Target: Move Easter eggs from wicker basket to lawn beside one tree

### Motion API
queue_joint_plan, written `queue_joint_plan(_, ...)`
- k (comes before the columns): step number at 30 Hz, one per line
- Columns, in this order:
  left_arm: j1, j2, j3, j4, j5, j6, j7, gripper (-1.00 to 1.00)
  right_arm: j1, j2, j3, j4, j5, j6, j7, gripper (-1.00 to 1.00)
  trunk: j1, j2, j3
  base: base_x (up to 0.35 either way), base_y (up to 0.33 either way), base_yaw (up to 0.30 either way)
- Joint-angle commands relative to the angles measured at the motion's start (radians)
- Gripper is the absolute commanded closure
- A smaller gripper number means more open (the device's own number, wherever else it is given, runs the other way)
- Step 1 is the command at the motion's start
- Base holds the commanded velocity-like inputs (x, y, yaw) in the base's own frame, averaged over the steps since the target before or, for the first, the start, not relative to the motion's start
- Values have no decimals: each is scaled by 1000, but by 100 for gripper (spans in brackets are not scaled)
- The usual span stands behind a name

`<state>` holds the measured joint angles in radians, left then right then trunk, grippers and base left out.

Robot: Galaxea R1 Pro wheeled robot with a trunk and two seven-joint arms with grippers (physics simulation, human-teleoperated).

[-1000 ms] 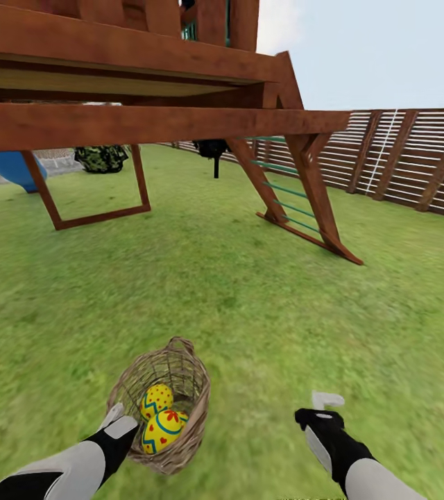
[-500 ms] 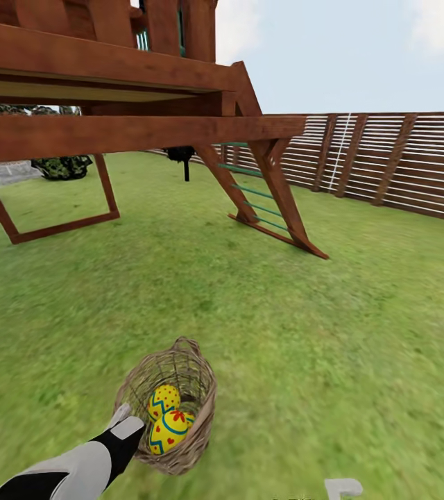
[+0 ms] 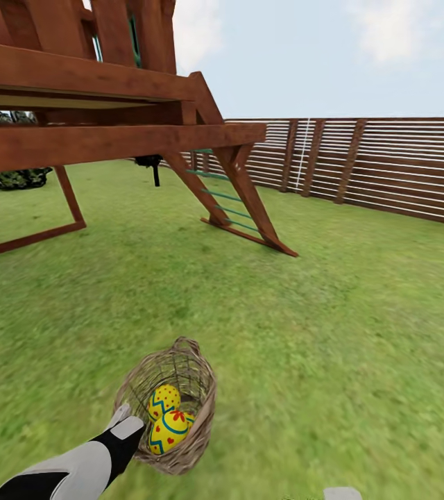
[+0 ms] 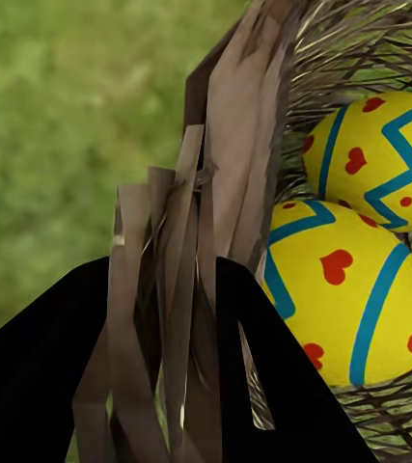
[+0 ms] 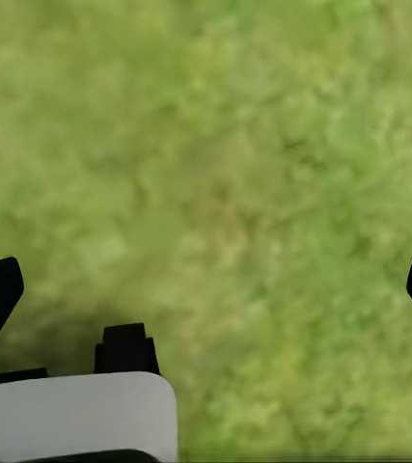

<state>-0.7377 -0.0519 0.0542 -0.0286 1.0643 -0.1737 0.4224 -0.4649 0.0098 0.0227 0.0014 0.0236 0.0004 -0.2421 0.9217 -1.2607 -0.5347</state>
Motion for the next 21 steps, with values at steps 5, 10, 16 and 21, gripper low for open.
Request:
queue_joint_plan(5,0,1,4,-2,-1,-3,3,100,0,-3,2,0,6,-3,-4,-100,-19,35,20,0,0,-258)
queue_joint_plan(10,0,3,4,-2,-3,-3,3,100,7,-6,1,2,0,-3,-5,-100,-38,70,37,0,0,-234)
queue_joint_plan(16,0,3,4,-2,-3,-3,3,100,38,-11,0,3,2,-6,-5,-100,-61,112,58,0,0,-273)
queue_joint_plan(21,0,3,4,-2,-3,-3,3,100,95,-5,1,6,1,-65,-5,-100,-81,147,78,0,0,-180)
